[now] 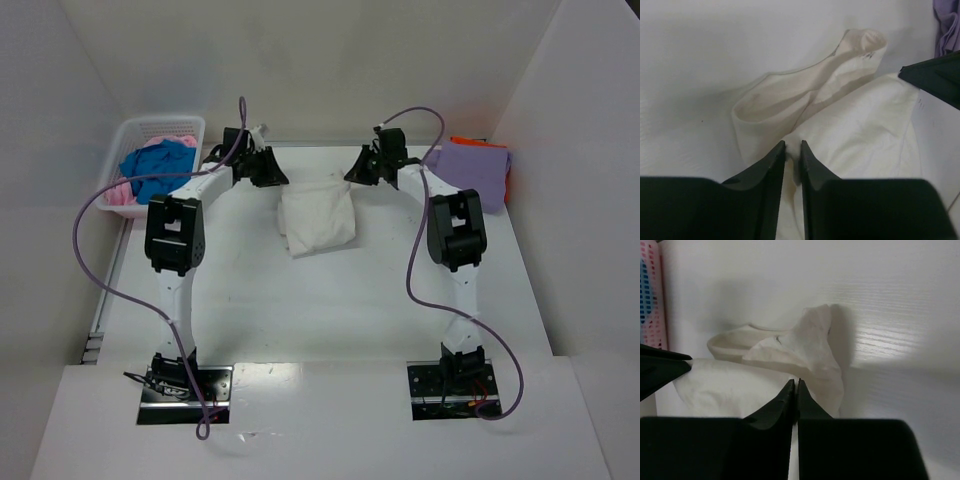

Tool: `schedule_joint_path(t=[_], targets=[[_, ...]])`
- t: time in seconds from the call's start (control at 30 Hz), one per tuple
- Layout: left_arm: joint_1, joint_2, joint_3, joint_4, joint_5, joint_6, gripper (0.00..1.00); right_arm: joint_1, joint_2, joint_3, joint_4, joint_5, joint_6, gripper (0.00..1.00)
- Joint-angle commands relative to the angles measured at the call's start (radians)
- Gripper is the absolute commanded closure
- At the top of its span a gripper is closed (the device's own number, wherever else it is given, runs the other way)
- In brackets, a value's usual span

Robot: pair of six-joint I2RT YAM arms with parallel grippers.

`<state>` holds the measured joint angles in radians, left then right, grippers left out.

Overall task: Fold and stack the t-shirts
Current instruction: Fold the long partially folded tshirt into a neat square

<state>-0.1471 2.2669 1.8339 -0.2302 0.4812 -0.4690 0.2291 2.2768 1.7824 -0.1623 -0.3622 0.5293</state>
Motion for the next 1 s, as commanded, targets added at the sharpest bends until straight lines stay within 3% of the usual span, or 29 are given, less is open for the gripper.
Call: schedule_joint_path(t=[0.0,0.1,0.2,0.4,0.73,0.97], targets=[[0.004,0.028,0.044,0.009,0.028,0.023,0.76,-0.002,0.006,0.061,-0.003,-0.034,0.011,0.98],[0.014,0.028,0.053,0.009,0.028,0.023,0.95,-0.002,0.006,0.089,-0.014,-0.043,0.011,1.00],[0.024,0.028,0.062,0.009,0.019,0.013,1.00,-0.002,-0.003,0.129,-0.034,-0.043,0.011,1.00],[0.034,0.019,0.062,0.042,0.010,-0.016,1.00,-0.002,-0.013,0.201,-0.043,-0.061,0.011,1.00],[0.052,0.039,0.083,0.060,-0.003,-0.045,1.00,-0.002,0.102,0.333,-0.072,-0.061,0.011,1.00],[0.061,0.101,0.126,0.060,-0.012,-0.063,0.99,-0.002,0.291,0.615,-0.177,-0.081,0.000,0.99]])
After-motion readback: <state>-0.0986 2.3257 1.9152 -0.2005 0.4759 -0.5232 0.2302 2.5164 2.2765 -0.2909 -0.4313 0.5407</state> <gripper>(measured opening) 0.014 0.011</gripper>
